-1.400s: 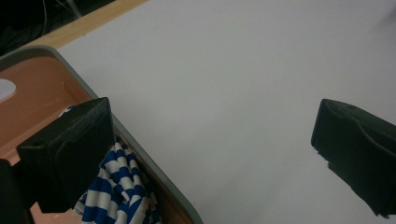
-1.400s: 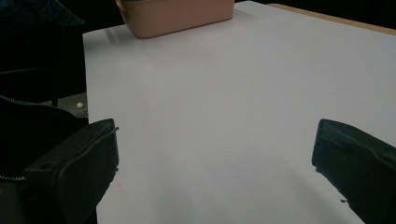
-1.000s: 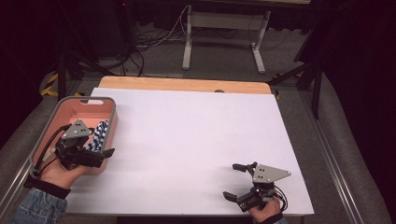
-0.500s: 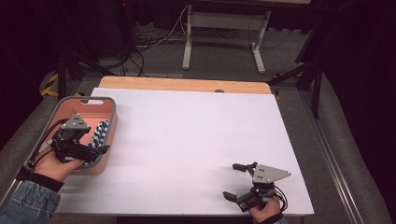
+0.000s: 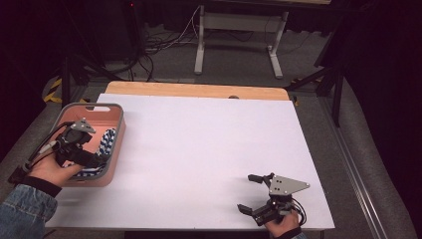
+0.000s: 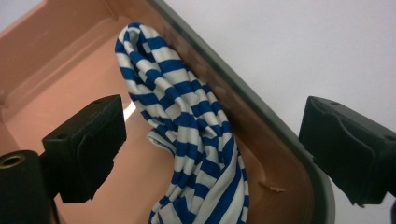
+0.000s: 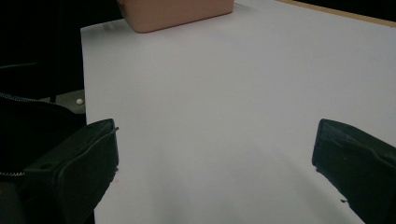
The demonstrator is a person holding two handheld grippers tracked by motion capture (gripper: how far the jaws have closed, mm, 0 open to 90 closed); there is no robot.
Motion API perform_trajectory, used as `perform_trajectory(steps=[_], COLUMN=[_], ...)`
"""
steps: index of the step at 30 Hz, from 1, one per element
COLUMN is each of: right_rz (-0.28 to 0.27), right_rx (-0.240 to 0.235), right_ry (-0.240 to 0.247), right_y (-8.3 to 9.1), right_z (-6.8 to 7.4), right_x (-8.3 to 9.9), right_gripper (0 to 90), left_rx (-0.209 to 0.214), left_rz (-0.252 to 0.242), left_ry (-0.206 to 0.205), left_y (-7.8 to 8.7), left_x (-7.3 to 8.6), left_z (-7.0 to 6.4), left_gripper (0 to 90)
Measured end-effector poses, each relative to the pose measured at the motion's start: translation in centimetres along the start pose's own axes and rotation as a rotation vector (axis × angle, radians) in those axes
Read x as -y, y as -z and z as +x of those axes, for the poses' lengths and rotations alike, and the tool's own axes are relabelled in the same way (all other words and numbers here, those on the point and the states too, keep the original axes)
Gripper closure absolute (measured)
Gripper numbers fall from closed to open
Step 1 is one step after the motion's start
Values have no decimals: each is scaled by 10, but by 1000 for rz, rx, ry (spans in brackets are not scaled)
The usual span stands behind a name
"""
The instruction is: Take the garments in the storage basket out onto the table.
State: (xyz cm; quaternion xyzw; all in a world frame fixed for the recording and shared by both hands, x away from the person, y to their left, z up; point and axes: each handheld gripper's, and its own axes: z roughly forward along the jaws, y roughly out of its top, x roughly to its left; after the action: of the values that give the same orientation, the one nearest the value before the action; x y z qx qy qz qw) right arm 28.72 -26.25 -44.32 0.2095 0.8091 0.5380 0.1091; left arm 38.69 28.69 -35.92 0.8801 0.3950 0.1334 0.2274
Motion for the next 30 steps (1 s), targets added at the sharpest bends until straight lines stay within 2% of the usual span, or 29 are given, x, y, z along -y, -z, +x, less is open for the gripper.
perform_trajectory(steps=[2,14,25,30], right_rz=[-1,5,6,5], right_rx=[0,-4,-3,0], right_ry=[2,4,5,6], right_y=[0,-1,-1,0], right_z=[0,-1,-1,-1], right_x=[0,0,0,0], right_gripper=[12,12,12,14], left_rx=[-6,-12,25,29], left_rz=[4,105,157,186], left_ry=[-1,7,17,23], left_y=[0,-12,-26,-32], left_x=[0,1,6,6], left_z=[1,11,15,15], left_gripper=[94,89,76,86])
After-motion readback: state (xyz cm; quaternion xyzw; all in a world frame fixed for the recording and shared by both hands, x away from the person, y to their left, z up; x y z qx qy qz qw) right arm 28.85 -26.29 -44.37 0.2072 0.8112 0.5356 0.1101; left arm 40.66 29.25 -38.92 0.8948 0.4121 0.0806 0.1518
